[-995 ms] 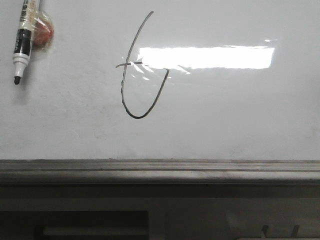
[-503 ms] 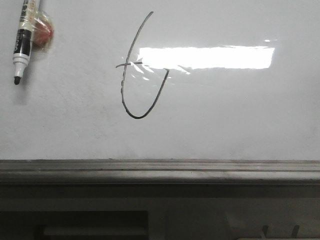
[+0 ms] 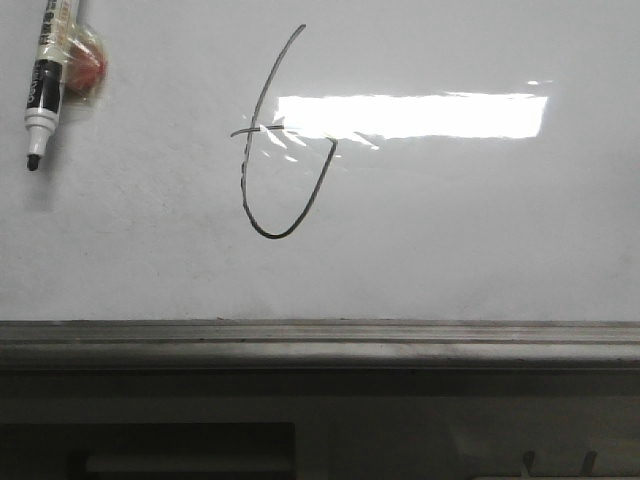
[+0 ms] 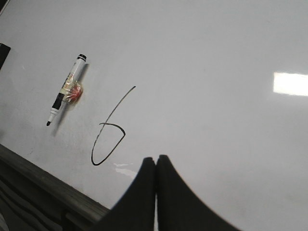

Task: Write number 6 on whiteboard

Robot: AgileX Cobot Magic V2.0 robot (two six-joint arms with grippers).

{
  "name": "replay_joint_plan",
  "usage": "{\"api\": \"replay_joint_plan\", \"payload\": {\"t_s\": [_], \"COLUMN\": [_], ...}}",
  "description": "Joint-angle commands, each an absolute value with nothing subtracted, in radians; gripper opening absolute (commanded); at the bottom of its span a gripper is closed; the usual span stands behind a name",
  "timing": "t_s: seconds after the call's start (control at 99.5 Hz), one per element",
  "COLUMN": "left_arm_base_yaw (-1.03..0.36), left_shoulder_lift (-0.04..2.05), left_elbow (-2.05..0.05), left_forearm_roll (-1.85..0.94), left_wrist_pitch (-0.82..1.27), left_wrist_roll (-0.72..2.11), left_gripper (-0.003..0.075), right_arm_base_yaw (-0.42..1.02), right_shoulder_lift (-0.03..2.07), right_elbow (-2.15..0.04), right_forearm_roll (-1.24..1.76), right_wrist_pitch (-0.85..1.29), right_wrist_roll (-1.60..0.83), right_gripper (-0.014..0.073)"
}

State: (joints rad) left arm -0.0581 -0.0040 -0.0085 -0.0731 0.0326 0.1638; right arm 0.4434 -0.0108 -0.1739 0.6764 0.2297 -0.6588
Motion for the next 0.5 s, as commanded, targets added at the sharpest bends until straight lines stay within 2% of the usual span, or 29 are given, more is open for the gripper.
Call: {"api": "replay_joint_plan", "payload": {"t_s": [0.0, 0.493], "left_arm_base_yaw": [-0.058, -0.058], "left_shoulder_lift": [-0.036, -0.036], "left_elbow": [0.042, 0.040], "left_forearm_roll": [-0.087, -0.095], "left_wrist_pitch": [-0.016, -0.015], "left_wrist_roll": [0.170, 0.168], "left_gripper": [-0.0020, -0.0020], "right_arm_base_yaw": [0.439, 0.439], "right_shoulder_lift": [-0.002, -0.002], "right_elbow": [-0.199, -0.199], "right_forearm_roll": [0.685, 0.685], "right_wrist_pitch": [0.158, 0.158], "right_wrist_roll": [-0.666, -0.666], "right_gripper": [-0.0065, -0.0065]}}
